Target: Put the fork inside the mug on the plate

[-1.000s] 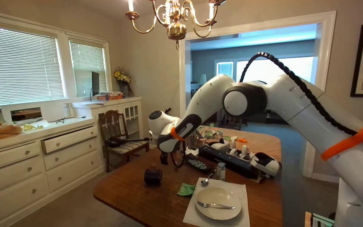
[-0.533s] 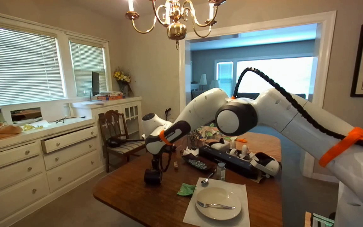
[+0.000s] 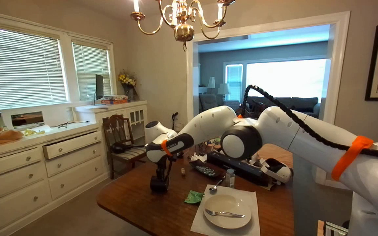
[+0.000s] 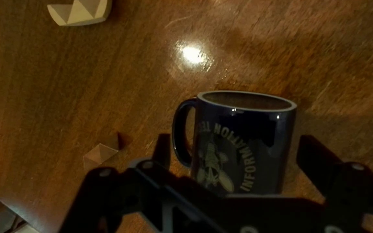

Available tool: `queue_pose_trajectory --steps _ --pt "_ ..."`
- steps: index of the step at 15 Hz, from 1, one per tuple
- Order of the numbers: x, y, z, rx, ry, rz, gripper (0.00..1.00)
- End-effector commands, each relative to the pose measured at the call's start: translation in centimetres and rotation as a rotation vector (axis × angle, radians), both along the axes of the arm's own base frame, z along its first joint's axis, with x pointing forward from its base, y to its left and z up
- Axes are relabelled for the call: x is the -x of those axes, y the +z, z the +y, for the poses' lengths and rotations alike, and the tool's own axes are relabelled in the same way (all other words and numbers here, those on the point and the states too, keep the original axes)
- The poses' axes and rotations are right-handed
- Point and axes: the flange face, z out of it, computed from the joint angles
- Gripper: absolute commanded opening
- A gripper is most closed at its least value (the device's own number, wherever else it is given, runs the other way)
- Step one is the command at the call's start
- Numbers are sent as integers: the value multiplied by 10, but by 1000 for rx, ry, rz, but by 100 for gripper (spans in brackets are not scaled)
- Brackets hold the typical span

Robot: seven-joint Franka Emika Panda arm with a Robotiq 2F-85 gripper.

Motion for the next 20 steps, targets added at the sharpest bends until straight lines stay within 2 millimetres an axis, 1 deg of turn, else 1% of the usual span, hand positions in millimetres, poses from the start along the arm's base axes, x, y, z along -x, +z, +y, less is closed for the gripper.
queue_pose_trajectory --steps 1,4,10,12,13,16,19,20 --pt "-4 -11 1 -22 8 17 100" --pt "-4 -16 2 -47 6 26 100" --pt "-1 -18 -9 -74 -11 66 100" --pt "0 -12 -14 -78 -34 68 100" --pt "0 -13 -9 -50 -23 57 100" --pt "0 -11 -15 -53 -31 57 100" --pt "0 -11 -15 -53 -31 57 100" --pt "0 -11 -20 -63 -34 53 100"
